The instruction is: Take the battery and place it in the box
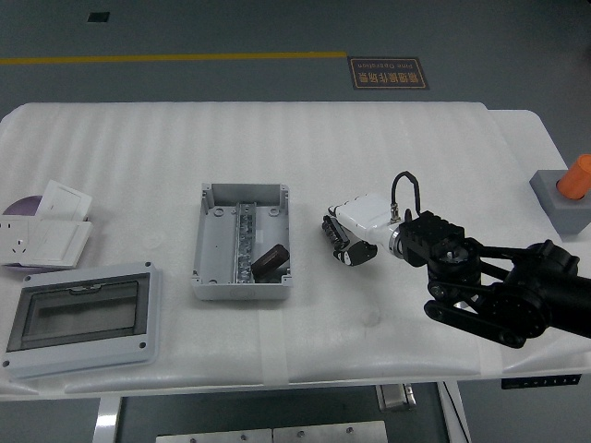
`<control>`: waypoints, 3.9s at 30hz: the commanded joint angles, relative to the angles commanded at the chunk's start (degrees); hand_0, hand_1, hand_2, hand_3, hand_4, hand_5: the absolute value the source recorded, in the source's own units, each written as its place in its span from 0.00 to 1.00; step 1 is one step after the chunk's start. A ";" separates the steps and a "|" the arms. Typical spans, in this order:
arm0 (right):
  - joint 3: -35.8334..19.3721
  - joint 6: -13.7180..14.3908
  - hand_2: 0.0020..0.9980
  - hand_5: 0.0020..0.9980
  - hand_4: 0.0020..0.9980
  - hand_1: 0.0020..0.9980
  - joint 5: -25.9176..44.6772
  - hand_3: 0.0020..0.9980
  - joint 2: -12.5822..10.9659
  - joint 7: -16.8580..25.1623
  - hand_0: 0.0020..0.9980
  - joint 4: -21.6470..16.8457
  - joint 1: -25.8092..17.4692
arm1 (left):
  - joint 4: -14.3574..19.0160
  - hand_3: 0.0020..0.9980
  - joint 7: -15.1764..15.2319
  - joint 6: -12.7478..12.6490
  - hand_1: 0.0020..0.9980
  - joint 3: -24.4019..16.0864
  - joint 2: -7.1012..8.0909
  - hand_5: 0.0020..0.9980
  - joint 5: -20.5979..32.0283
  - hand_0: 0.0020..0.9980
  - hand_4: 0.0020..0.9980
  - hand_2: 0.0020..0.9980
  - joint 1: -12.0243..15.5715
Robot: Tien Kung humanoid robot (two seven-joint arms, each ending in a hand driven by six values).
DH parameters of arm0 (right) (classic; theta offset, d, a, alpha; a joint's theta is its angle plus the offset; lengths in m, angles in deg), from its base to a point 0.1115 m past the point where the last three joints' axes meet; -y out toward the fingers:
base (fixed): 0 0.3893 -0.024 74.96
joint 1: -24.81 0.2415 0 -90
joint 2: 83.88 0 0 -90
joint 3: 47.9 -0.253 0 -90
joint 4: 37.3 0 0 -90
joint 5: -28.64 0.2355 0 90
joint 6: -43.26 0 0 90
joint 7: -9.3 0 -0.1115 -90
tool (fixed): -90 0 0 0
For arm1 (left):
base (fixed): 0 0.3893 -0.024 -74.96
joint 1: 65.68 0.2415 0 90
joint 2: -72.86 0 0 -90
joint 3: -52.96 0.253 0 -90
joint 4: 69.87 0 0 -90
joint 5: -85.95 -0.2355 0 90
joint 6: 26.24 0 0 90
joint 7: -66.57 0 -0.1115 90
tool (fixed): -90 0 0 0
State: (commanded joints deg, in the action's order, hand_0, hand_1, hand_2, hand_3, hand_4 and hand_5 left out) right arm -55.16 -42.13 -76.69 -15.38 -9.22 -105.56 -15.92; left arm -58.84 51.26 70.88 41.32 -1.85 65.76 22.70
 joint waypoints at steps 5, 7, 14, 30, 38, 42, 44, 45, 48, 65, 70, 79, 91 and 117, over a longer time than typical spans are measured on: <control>0.40 0.13 0.63 0.19 0.39 0.57 -0.08 0.72 0.04 0.20 0.45 0.20 0.30 | 0.01 0.55 -0.01 0.01 0.67 -0.01 0.05 0.50 -0.18 0.60 0.45 0.56 -0.08; 0.52 0.24 0.63 0.16 0.35 0.56 0.03 0.72 0.14 0.29 0.44 0.23 0.35 | 0.01 0.55 0.00 0.01 0.67 0.02 0.06 0.51 -0.19 0.60 0.46 0.56 -0.10; 0.84 0.48 0.63 0.15 0.33 0.56 0.25 0.72 0.28 0.49 0.43 0.08 0.29 | 0.01 0.55 0.10 -0.04 0.67 0.10 0.04 0.51 -0.16 0.60 0.46 0.56 -0.16; -8.03 5.57 0.63 0.16 0.34 0.56 1.35 0.72 0.91 -1.53 0.43 -8.42 -1.34 | -0.04 0.55 -0.22 0.05 0.67 -0.73 -0.16 0.51 -1.23 0.60 0.46 0.56 0.18; -9.18 14.05 0.63 0.18 0.35 0.55 5.36 0.72 5.96 2.47 0.43 -8.62 -2.74 | -0.03 0.55 -0.46 0.12 0.67 -1.14 -0.18 0.51 -1.71 0.60 0.46 0.56 0.38; -9.08 14.90 0.67 0.24 0.42 0.62 6.41 0.75 7.41 3.22 0.48 -7.68 -3.22 | -0.05 0.55 -0.77 0.16 0.67 -1.66 -0.17 0.51 -2.20 0.60 0.46 0.56 0.45; -8.65 15.03 0.67 0.24 0.42 0.62 6.73 0.75 7.83 3.34 0.48 -7.20 -3.43 | -0.06 0.55 -0.95 0.24 0.67 -1.96 -0.18 0.51 -2.49 0.60 0.46 0.56 0.53; -8.43 15.05 0.67 0.24 0.42 0.62 6.86 0.75 7.96 3.38 0.48 -7.05 -3.50 | -0.07 0.55 -1.01 0.26 0.67 -2.06 -0.18 0.51 -2.58 0.60 0.46 0.56 0.56; -7.37 14.98 0.97 0.38 0.64 0.92 7.38 1.00 8.36 3.46 0.86 -6.54 -3.75 | -0.08 0.55 -1.16 0.31 0.67 -2.37 -0.18 0.51 -2.88 0.60 0.46 0.56 0.64; -9.03 14.52 1.00 0.45 0.75 1.00 9.20 1.00 8.40 3.27 1.00 -5.05 -6.51 | -0.10 0.55 -1.26 0.38 0.67 -2.51 -0.20 0.51 -2.87 0.60 0.45 0.56 0.65; -15.50 15.16 1.00 0.46 0.76 1.00 8.27 1.00 5.89 3.41 1.00 -5.16 -10.08 | -0.09 0.55 -1.20 0.37 0.67 -2.22 -0.29 0.50 -2.47 0.60 0.45 0.56 0.82; -29.57 15.84 1.00 0.46 0.75 1.00 5.38 1.00 0.48 3.69 1.00 -5.45 -18.48 | -0.08 0.55 -1.05 0.38 0.67 -1.61 -0.54 0.50 -1.39 0.60 0.45 0.56 1.42; -46.23 18.81 1.00 0.46 0.75 0.97 8.91 1.00 -3.23 10.30 1.00 -10.60 -30.77 | -0.03 0.55 -0.75 0.27 0.67 -0.68 -0.86 0.49 -0.02 0.60 0.45 0.56 1.88; -61.51 20.69 0.91 0.46 0.74 0.82 19.85 0.97 -1.40 22.14 0.76 -13.32 -42.13 | -0.17 0.55 -1.44 0.49 0.67 -3.17 -0.15 0.49 -2.71 0.60 0.45 0.56 2.07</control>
State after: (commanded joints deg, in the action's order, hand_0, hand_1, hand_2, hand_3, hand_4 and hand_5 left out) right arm -116.67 -21.44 -56.83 -16.78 12.92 -118.88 -58.05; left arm -59.01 49.82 71.37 38.15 -2.00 63.06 24.77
